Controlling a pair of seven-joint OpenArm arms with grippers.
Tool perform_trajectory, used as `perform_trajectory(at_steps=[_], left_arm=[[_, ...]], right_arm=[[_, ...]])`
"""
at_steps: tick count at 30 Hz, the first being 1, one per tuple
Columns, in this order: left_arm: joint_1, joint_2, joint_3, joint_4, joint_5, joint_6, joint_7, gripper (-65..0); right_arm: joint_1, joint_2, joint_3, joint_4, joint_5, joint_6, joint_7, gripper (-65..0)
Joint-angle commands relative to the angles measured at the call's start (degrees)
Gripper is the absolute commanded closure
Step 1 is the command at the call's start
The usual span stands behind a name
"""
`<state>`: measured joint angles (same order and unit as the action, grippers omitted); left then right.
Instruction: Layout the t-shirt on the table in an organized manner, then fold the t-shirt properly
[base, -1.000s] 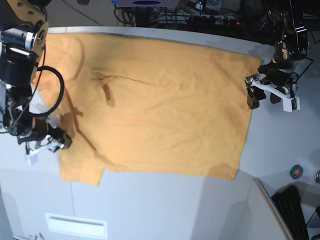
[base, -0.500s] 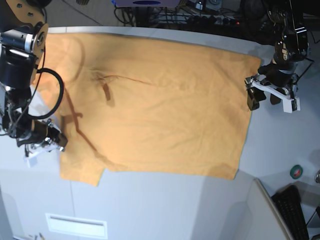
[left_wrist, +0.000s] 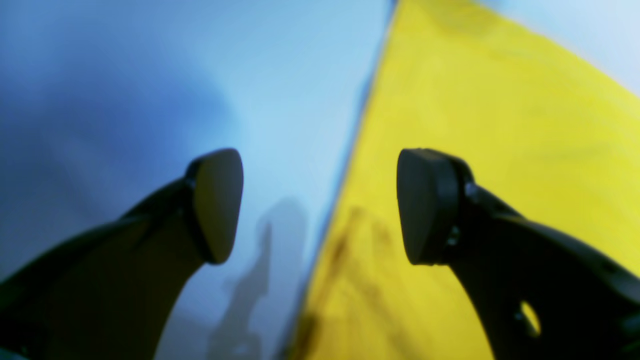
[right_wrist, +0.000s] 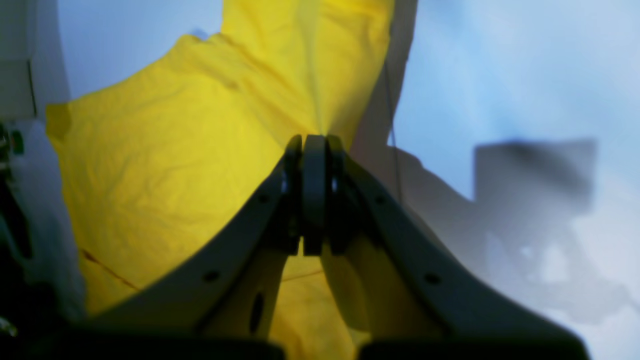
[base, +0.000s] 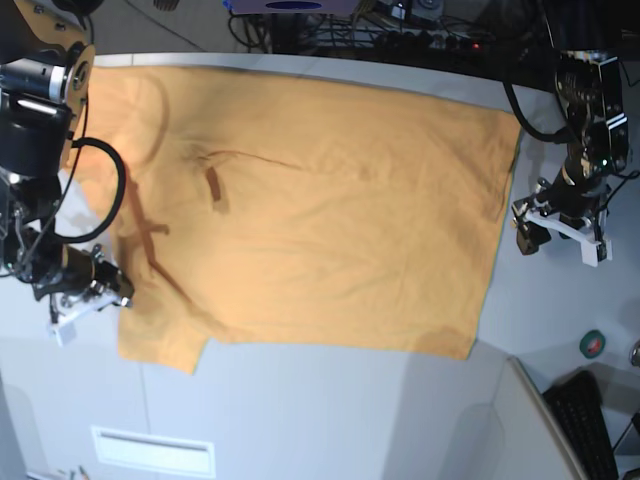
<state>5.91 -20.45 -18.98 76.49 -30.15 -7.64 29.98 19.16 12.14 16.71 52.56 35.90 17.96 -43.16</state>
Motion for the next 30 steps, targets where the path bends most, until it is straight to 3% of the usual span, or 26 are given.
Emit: perform_trajectory(at_steps=[1, 4, 13, 20, 23, 28, 29, 30], left_arm=[[-3.32, -2.19, 1.71, -1.63, -0.75, -0.49, -1.1, -45.4], [-11.41, -4.21, 8.21, -11.13, -0.84, -0.49, -1.1, -45.4], [-30.57, -3.42, 19.2, -35.83, -0.93, -0.58, -1.63, -45.4], [-31.8, -0.08, 24.48, -39.87, -1.01, -0.58, -1.45, -44.8], [-30.84, 0.1, 24.39, -39.79, -1.01, -0.58, -1.54, -33.2], [-28.64, 0.18, 24.04, -39.52, -1.01, -0.67, -1.27, -4.1], [-28.46, 0.1, 24.04, -39.08, -1.01, -0.67, -1.27, 0.0], [-27.76, 0.01, 23.86, -38.2, -1.01, -0.67, -1.27, 0.0]], right_arm=[[1.81, 0.39, -1.98, 1.91, 1.15, 0.73, 0.74, 0.0], [1.81, 0.3, -4.36, 3.93, 1.15, 0.64, 0.91, 0.0], [1.81, 0.21, -4.45, 4.46, 1.15, 0.64, 0.74, 0.0], [1.81, 0.56, -4.27, 4.46, 1.15, 0.64, 1.0, 0.0], [1.81, 0.74, -4.27, 4.46, 1.15, 0.64, 1.09, 0.0], [1.81, 0.74, -4.27, 4.46, 1.15, 0.64, 1.09, 0.0], [1.81, 0.74, -4.27, 4.46, 1.15, 0.64, 1.09, 0.0], [1.81, 0.74, -4.27, 4.46, 1.15, 0.64, 1.09, 0.0]])
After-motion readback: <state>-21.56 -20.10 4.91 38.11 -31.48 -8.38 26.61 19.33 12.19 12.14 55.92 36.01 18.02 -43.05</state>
